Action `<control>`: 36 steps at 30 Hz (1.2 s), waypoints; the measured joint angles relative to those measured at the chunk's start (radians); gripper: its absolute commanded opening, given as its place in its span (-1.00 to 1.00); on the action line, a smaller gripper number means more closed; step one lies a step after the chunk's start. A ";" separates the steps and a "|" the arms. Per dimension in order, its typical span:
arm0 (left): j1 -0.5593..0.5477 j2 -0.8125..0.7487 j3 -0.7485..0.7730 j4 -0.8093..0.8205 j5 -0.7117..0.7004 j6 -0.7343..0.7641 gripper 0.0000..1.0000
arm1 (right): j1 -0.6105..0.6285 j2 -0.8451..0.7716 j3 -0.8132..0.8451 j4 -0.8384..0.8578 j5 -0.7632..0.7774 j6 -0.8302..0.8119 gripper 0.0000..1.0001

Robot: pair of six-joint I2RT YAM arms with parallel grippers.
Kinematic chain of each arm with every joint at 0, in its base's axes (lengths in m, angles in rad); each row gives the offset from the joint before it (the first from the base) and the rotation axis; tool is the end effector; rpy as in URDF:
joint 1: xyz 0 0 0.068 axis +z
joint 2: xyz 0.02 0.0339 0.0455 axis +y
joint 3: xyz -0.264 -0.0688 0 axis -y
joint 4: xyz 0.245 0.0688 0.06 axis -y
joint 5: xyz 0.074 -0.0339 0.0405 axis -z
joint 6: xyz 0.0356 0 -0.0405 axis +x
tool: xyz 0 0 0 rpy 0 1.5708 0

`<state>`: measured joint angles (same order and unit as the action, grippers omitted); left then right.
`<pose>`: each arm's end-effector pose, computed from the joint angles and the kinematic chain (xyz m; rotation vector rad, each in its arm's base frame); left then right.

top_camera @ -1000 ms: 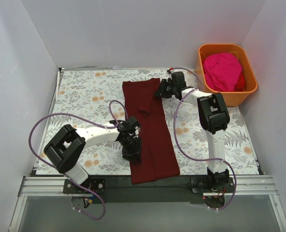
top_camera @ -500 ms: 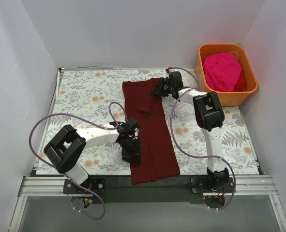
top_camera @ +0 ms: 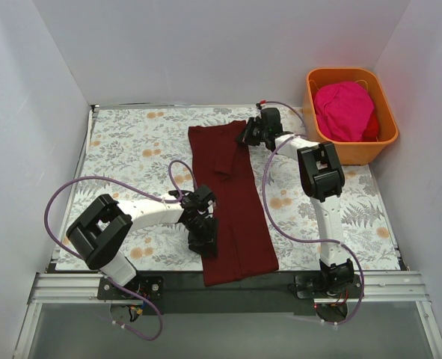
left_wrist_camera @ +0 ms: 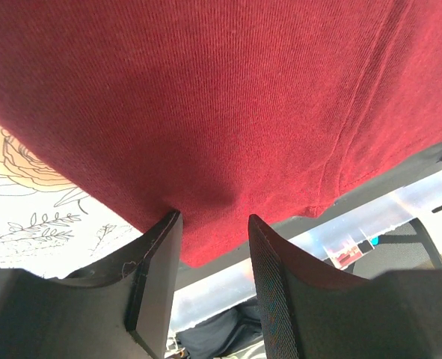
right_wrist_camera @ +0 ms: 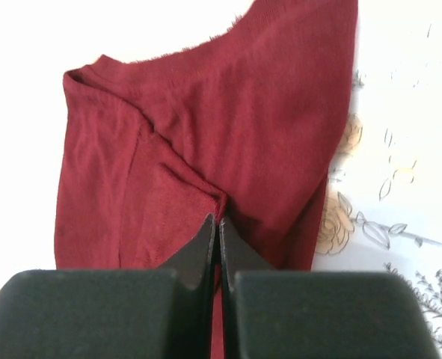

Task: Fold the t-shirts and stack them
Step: Fold the tshirt

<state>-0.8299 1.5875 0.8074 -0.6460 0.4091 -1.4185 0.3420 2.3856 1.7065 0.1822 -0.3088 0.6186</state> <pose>0.1624 -0.1986 0.1422 0.7725 -2.6941 0.4343 0.5006 0.1897 0.1360 0.0996 2.1678 0.8926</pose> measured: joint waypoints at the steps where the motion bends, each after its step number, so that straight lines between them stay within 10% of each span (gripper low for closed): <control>1: -0.001 -0.001 -0.001 0.000 0.002 -0.001 -0.20 | -0.002 0.000 0.007 0.000 0.000 -0.005 -0.97; 8: -0.008 -0.001 -0.007 0.003 0.013 -0.003 -0.21 | -0.011 0.010 0.064 0.001 -0.016 -0.047 -0.97; 21: -0.028 -0.013 -0.010 0.000 0.011 -0.019 -0.16 | -0.026 0.043 0.079 -0.011 -0.037 -0.107 -0.08; 36: 0.006 -0.084 0.056 -0.024 -0.116 -0.050 -0.17 | 0.014 -0.718 -0.621 -0.254 0.070 -0.324 -0.19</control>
<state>-0.8238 1.5040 0.8631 -0.6701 0.2928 -1.4689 0.3557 1.6672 1.0859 -0.0723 -0.2386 0.2947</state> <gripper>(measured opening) 0.417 0.405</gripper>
